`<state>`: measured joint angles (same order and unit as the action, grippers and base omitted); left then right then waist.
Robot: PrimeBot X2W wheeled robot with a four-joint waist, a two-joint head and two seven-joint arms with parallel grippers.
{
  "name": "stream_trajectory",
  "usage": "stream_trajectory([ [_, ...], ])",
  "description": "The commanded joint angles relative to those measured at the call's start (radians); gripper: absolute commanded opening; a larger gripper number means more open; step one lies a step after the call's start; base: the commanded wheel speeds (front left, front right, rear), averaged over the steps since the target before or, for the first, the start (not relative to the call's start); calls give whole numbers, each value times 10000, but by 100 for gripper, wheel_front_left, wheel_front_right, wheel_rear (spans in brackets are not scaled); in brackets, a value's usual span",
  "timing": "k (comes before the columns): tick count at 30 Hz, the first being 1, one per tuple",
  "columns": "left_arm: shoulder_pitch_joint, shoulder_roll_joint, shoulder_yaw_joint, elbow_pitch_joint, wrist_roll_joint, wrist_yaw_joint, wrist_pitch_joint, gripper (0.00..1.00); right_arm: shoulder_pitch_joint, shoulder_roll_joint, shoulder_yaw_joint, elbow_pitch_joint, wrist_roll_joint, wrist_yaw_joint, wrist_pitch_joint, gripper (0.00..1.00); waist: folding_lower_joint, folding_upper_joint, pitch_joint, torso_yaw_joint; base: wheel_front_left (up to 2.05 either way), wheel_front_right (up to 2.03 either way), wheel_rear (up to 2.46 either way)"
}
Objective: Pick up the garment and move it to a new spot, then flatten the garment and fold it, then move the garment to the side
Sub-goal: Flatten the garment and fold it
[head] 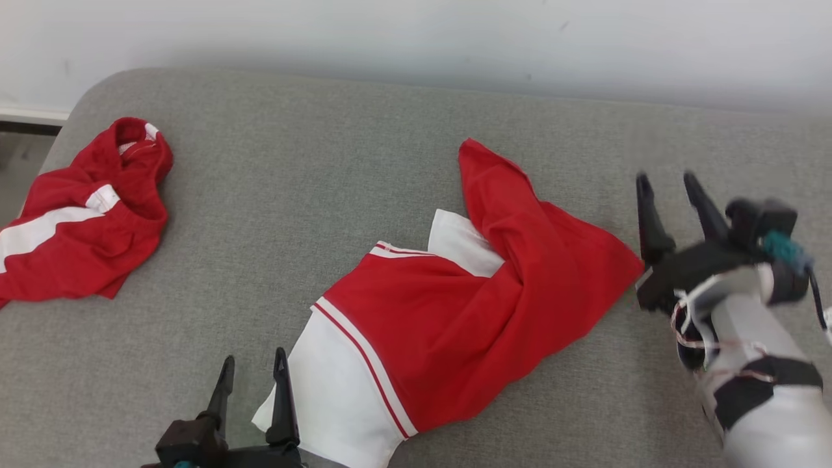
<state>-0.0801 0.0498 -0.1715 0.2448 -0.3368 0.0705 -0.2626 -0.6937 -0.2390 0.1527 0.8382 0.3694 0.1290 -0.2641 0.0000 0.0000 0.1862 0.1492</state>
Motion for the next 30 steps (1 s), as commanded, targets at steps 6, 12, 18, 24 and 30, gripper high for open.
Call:
stream_trajectory([
  [6,182,15,108,-67,237,-68,-33,100,925,136,-150,584,274,36,-2,100,0,0,19,32,0,0,0],
  [12,183,13,95,-88,546,-46,-33,100,1440,492,-73,1103,456,36,-3,100,0,0,-32,199,0,0,0],
  [18,157,13,99,-65,609,-77,-33,100,1283,822,-84,1911,644,36,14,35,0,0,-87,311,0,0,0],
  [24,204,12,199,-56,509,-14,-33,100,1092,833,-124,1734,794,36,-2,0,0,0,-171,255,0,0,0],
  [30,459,15,410,9,512,0,-33,100,2040,694,-561,-149,801,36,-3,0,0,0,-485,-120,0,0,0],
])
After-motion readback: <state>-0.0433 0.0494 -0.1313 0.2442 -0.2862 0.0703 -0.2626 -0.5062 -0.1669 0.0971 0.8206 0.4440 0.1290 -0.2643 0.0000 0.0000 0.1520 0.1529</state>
